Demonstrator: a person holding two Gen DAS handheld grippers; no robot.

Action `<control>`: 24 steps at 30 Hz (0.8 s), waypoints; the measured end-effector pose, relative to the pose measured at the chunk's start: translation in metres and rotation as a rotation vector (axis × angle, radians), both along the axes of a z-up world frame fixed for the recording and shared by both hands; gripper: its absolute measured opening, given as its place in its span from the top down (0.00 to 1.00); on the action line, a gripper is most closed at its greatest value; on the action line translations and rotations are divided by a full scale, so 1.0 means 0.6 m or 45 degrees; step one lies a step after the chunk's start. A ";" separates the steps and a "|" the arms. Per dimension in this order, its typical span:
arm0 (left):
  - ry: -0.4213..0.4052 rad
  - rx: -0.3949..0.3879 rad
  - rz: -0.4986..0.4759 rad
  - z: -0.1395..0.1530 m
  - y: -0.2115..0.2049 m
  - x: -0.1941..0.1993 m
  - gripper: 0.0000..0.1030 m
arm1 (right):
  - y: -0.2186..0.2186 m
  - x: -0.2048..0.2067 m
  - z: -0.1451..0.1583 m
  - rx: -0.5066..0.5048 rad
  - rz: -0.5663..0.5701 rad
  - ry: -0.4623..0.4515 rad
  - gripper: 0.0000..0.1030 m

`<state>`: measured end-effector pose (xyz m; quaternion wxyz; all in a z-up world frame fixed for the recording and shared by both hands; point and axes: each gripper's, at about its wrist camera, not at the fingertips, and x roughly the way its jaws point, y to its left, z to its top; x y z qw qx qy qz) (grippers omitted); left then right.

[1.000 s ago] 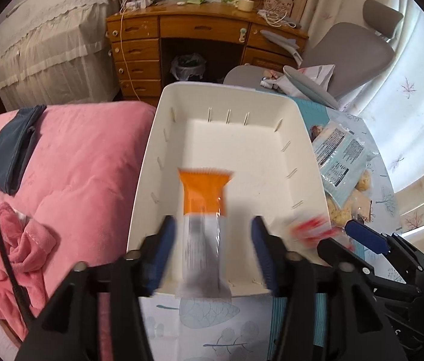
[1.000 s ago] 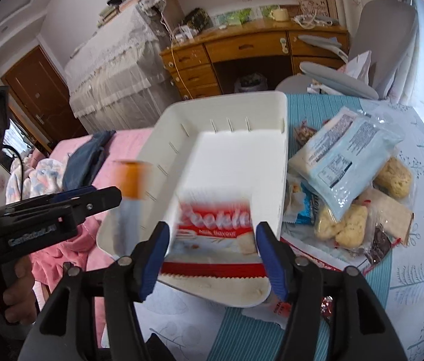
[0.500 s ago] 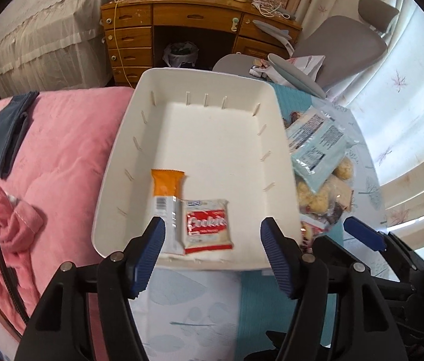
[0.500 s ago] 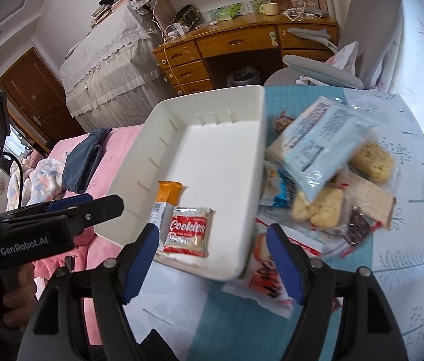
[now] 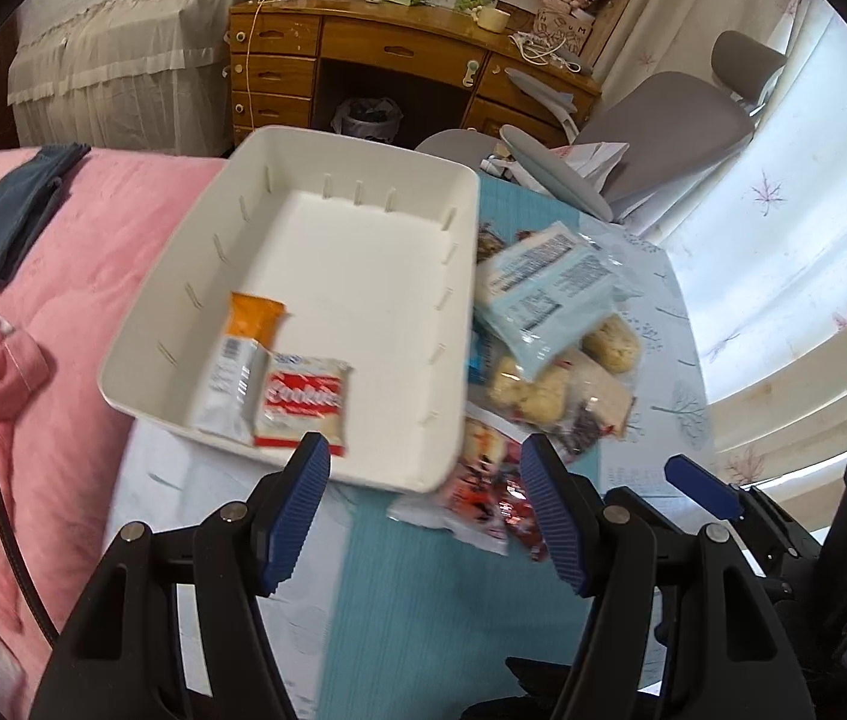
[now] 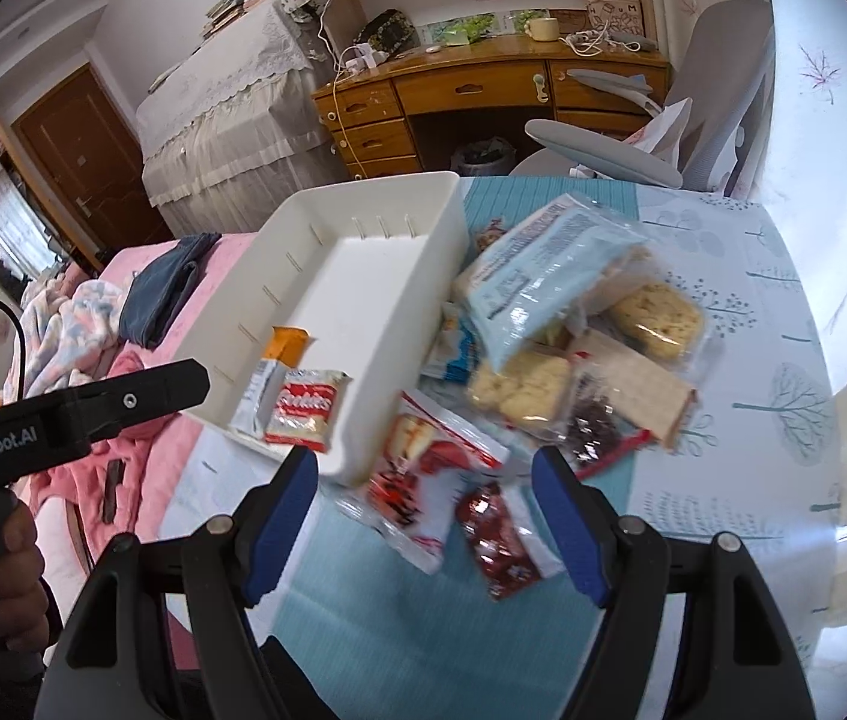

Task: Organize snacks
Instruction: 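Reach the left tool to the dark red wrapper and grasp it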

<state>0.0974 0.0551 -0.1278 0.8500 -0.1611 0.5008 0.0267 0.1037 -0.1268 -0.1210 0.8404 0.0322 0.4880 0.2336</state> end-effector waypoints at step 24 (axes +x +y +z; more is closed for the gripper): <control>0.257 -0.132 0.206 -0.131 -0.165 -0.019 0.33 | -0.110 -0.006 -0.071 -0.325 0.324 -0.292 0.28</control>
